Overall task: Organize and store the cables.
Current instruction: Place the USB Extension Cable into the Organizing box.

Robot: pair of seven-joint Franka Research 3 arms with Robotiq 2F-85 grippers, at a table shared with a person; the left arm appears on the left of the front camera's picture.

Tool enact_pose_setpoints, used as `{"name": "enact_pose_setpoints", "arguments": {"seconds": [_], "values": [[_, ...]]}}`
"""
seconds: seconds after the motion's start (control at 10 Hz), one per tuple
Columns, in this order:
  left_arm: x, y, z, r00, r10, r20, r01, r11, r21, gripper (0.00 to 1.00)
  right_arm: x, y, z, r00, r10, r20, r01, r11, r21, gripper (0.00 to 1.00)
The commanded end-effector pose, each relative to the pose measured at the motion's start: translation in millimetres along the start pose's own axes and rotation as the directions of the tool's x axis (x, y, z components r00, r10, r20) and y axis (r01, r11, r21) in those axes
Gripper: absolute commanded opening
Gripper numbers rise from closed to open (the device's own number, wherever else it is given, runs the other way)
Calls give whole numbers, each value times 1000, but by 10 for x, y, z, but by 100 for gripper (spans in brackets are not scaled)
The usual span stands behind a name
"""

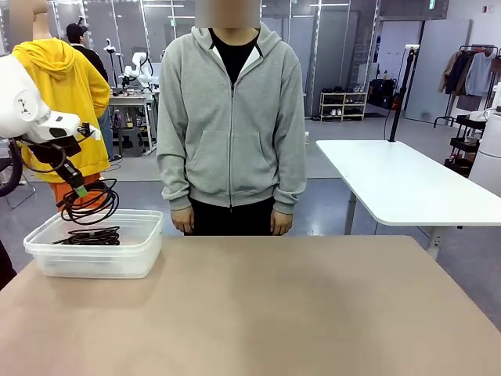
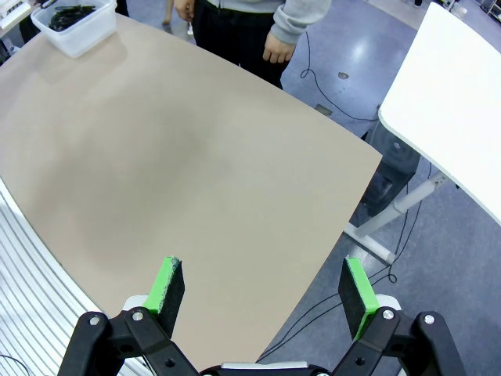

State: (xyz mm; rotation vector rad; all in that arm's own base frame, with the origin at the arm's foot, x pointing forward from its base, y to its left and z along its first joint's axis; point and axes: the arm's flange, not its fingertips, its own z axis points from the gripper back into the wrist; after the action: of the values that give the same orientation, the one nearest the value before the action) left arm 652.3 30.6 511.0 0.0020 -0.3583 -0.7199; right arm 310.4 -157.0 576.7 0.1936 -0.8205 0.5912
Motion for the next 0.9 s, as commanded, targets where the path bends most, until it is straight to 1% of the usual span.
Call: {"name": "enact_pose_setpoints", "arguments": {"seconds": [0.0, 0.2, 0.3, 0.6, 0.7, 0.8], "values": [[122, 270, -255, 994, 108, -22, -107, 993, 43, 14, -3, 0, 4, 1000, 2, -5, -1, 1000, 4, 100], [-25, 311, -545, 987, 145, -69, -143, 989, 30, 14, -3, 0, 4, 1000, 2, -5, -1, 1000, 4, 100], [-82, 281, -632, 985, 153, -78, -152, 988, 18, 14, -3, 0, 4, 1000, 2, -5, -1, 1000, 4, 100], [-230, 285, -697, 977, 181, -109, -180, 983, 20, 14, -3, 0, 4, 1000, 2, -5, -1, 1000, 4, 100], [-243, 292, -710, 976, 186, -114, -186, 983, 14, 42, -3, 0, 4, 1000, 2, -5, -1, 1000, 4, 100], [-253, 274, -690, 976, 183, -113, -183, 983, 13, 39, -3, 0, 4, 1000, 2, -5, -1, 1000, 4, 100]]}}
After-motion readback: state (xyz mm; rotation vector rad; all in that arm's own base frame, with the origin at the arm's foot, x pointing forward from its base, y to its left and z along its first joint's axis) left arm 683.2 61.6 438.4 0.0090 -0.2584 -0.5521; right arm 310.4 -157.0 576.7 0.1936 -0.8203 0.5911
